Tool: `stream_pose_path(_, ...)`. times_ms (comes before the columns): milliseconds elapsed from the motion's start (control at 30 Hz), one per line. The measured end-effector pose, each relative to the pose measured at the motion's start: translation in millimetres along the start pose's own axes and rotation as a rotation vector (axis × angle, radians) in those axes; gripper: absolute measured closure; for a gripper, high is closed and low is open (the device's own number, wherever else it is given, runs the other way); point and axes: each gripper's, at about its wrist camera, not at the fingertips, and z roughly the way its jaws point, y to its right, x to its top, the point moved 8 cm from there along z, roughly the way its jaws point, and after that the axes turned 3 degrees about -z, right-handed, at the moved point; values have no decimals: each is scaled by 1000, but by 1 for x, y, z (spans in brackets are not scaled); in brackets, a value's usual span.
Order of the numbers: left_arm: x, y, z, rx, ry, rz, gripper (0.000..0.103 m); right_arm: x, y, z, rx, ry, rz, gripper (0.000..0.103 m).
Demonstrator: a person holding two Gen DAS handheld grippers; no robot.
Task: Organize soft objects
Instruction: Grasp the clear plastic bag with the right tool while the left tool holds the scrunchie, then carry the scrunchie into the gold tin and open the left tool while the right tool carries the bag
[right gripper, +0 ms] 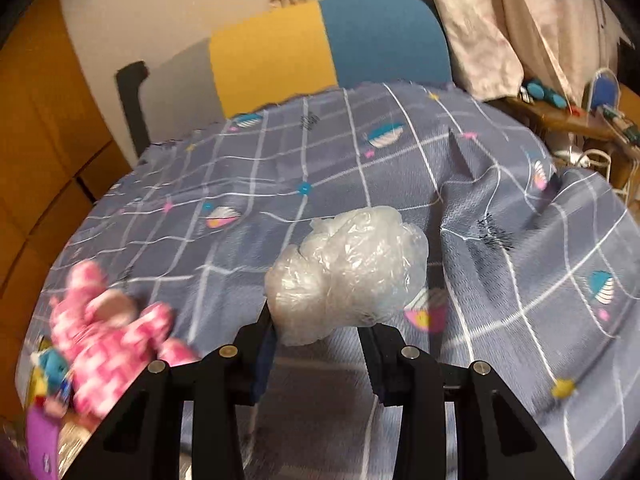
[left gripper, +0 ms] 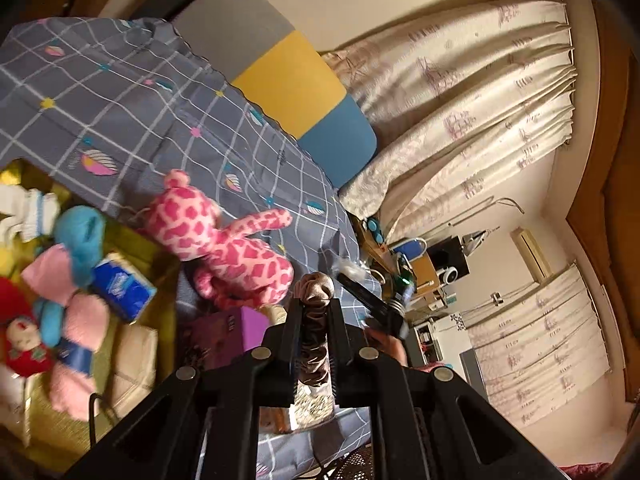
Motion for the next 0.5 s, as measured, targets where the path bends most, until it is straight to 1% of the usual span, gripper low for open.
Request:
stream_pose_path(100,-6,-14,-21,19,24,-16,93,-12,-20,-37,18,33,-44,63)
stream_pose_path(233,-16,-40,-39,57,36,-39,93,-27,-53,-80,52,69,-98,63)
stream_pose_path(367,-30,-67,-51,78,22,-82,93,-38,-89,-123,127,113,-105,63)
stream_pose_path(433,-40,-85,-57,92,8,-120,93,-43,-105,-140,160,133,-115,63)
stream_pose_path(500,-47,-98,-64,90,2,-163,93,-50,-127,-157,188,156,-147,63)
